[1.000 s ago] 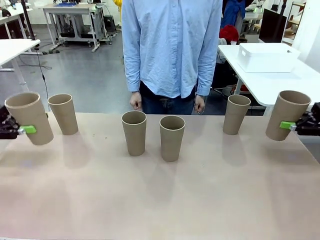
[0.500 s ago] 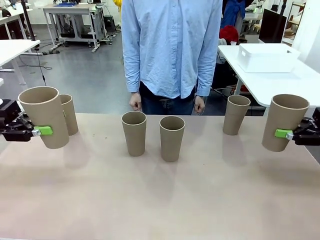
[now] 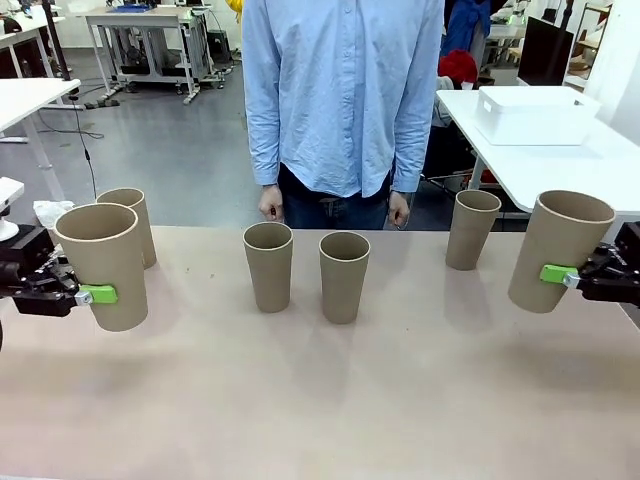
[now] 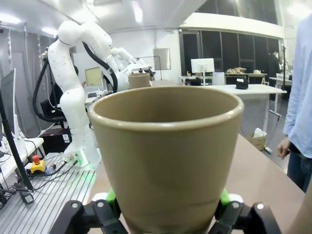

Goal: Stack the cups and store them in the basket.
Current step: Pick up two Reusable plastic cups , one in each hand.

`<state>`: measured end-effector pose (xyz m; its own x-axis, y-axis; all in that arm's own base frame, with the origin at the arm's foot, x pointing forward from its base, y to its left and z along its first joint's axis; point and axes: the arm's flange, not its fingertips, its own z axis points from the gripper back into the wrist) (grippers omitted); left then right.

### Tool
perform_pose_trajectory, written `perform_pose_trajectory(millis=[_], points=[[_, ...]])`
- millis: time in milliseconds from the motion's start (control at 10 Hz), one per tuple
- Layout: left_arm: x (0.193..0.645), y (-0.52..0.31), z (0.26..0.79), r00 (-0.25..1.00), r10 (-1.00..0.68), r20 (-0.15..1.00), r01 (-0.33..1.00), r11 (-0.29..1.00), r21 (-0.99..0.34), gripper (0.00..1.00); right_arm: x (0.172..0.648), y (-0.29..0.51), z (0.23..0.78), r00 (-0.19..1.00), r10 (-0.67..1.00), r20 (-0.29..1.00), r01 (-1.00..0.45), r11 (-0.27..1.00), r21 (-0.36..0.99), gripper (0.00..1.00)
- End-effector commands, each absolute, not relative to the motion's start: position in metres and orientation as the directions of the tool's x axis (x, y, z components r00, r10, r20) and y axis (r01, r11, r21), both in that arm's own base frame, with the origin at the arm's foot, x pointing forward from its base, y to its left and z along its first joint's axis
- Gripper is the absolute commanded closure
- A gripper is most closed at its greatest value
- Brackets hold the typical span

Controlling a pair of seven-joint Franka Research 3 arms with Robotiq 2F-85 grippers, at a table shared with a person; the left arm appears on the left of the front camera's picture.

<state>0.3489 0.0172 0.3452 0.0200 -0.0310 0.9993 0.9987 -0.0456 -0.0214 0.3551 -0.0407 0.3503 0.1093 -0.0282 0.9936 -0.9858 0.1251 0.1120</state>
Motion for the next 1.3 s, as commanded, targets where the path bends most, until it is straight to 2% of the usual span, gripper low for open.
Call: perform_pose_trajectory(millis=[0,700,800,900,1200], points=[[0.334,0.014,0.350,0.021,-0.004,1.000,0.998,-0.059,-0.021,0.15,0.320,-0.015,0.353,0.116,-0.039,0.992,-0.987,0.107,0.119,0.16],[0.343,0.011,0.351,0.010,0.060,0.998,0.998,-0.061,-0.006,0.15,0.313,0.000,0.334,0.087,0.004,0.996,-0.993,0.081,0.087,0.16],[0.341,0.012,0.351,0.018,0.059,0.998,0.994,-0.106,-0.012,0.15,0.314,0.000,0.336,0.097,-0.032,0.995,-0.993,0.059,0.099,0.16],[0.347,0.014,0.348,0.025,0.019,1.000,0.997,-0.067,-0.024,0.15,0.355,-0.026,0.335,0.114,-0.006,0.993,-0.991,0.075,0.114,0.16],[0.347,0.014,0.348,0.025,0.019,1.000,0.997,-0.067,-0.024,0.15,0.355,-0.026,0.335,0.114,-0.006,0.993,-0.991,0.075,0.114,0.16]])
